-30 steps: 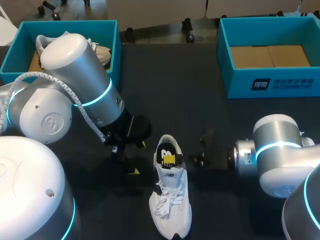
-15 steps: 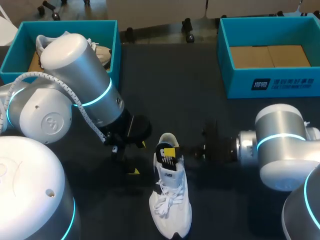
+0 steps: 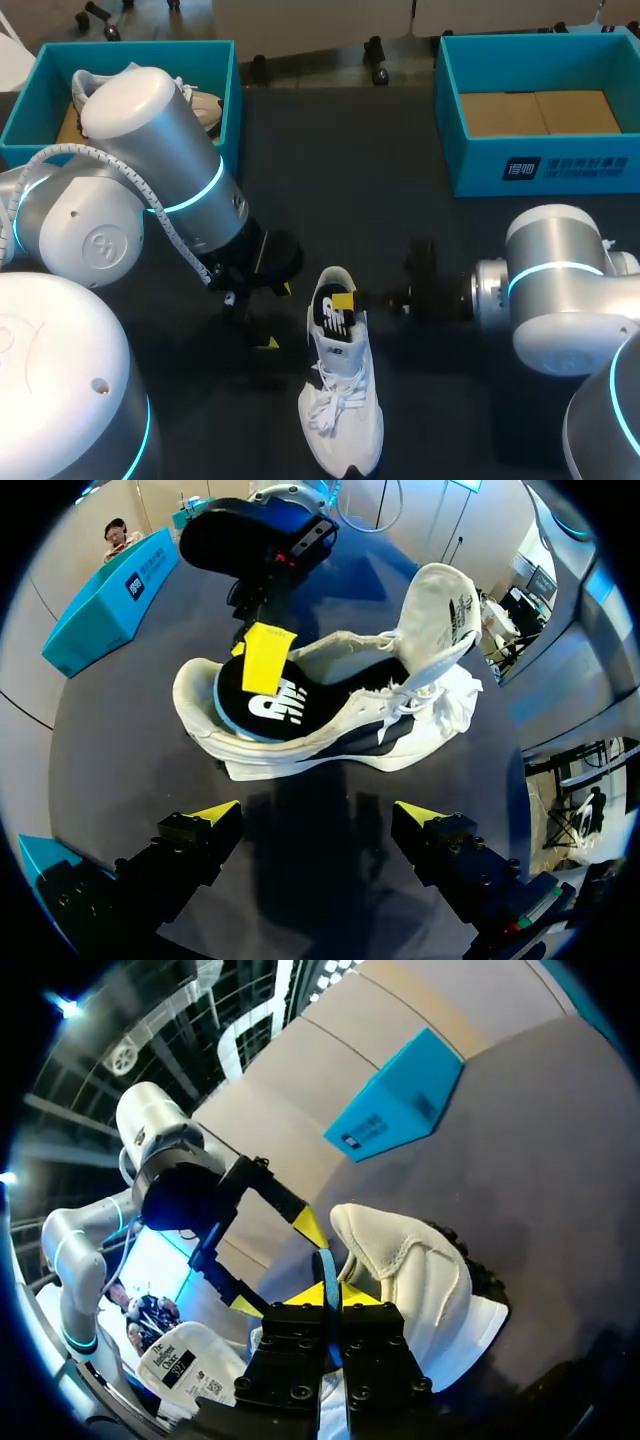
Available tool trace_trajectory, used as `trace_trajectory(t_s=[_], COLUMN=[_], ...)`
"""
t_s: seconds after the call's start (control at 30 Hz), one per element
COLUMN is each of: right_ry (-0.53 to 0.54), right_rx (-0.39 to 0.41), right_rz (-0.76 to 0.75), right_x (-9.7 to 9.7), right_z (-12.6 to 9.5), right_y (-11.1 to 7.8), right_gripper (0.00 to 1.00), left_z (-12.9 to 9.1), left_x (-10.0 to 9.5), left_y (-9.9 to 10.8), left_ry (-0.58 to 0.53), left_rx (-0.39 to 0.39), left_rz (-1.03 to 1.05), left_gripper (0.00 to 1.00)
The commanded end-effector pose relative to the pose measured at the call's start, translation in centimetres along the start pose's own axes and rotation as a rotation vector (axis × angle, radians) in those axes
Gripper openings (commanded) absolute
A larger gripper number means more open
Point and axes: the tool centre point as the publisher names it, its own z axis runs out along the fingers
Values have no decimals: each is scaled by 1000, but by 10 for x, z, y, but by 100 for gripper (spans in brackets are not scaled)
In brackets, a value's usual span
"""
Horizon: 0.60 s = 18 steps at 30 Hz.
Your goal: Take the shoe out of the shoebox, open the shoe tongue, remove and reinsert the insole, then place the shoe into the shoebox
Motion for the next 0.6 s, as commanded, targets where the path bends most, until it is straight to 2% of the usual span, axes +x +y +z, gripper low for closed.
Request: trace_trajectory(t_s=[0.03, 0.23, 0.43, 0.5, 0.53, 0.6], right_ry=[10, 6, -1, -7, -8, -16], right_rx=[2, 0, 2, -5, -6, -9], right_rz=[19, 44, 27, 6, -4, -29], right_x=[-4, 0, 5, 6, 6, 7], right_z=[0, 2, 4, 4, 3, 2], right_y=[-13, -28, -24, -19, -17, -11], right_gripper=[0, 0, 2, 36, 48, 52], left_z=[1, 1, 1, 1, 1, 1], left_x=[0, 0, 0, 0, 0, 0], left_y=[0, 0, 0, 0, 0, 0], left_ry=[-1, -1, -1, -1, -1, -1], left_rx=[0, 0, 0, 0, 0, 0], left_rz=[0, 0, 0, 0, 0, 0], left_gripper=[100, 100, 100, 100, 100, 100])
